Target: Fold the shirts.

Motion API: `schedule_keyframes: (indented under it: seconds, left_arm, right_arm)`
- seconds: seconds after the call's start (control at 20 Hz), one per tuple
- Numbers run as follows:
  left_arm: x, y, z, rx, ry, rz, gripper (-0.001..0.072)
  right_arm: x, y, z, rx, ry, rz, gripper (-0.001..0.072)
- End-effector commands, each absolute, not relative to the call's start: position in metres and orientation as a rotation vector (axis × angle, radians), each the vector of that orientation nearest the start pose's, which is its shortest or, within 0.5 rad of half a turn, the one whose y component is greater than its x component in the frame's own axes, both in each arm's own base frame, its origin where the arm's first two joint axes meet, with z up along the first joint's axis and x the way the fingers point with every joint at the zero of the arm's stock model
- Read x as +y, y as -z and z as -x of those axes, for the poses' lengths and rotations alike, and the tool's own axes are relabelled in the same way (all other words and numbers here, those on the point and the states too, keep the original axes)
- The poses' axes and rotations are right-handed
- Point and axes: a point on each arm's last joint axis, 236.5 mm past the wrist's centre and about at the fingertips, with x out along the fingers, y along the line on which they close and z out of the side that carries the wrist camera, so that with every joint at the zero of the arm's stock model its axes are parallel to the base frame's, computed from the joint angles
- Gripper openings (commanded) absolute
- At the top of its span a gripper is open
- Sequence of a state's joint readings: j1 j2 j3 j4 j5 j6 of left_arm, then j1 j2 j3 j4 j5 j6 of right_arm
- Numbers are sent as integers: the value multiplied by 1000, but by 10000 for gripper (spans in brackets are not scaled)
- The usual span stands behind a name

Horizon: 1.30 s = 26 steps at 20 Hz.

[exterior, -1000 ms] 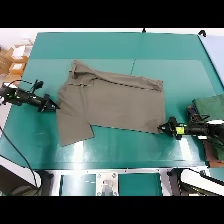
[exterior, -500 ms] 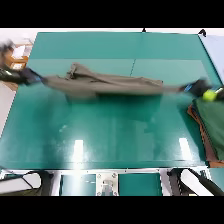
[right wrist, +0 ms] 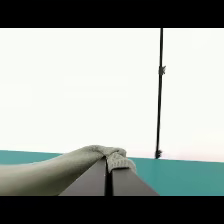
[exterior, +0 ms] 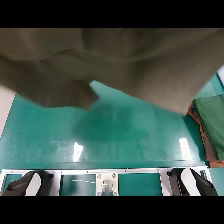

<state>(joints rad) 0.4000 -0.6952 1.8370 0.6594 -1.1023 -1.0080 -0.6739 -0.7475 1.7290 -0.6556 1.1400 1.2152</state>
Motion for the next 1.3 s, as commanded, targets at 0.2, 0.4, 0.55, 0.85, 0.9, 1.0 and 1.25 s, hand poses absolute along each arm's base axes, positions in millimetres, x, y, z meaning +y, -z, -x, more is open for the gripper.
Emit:
schedule_keyframes:
  seconds: [0.2,0.4,0.55,0.85,0.9,1.0,1.25]
  left_arm:
    - [-64,-473,-248,68,323,-106,33]
    - [-45,-350,-347,362,456,166,33]
    - [-19,-236,-420,530,436,285,33]
    - [-10,-71,-531,717,374,381,33]
    - [-10,-51,-541,744,371,396,33]
    - [-12,-22,-551,788,372,439,33]
    - [-14,5,-536,901,401,399,33]
  right_arm:
    - [-14,-397,-322,187,-169,-256,14]
    - [-10,-254,-398,443,-222,-436,14]
    - [-11,-156,-450,601,-195,-519,14]
    - [-23,-14,-532,793,-131,-744,14]
    - [-23,-1,-540,810,-134,-771,13]
    - [-22,18,-553,839,-148,-804,14]
    - [-16,25,-539,941,-242,-831,14]
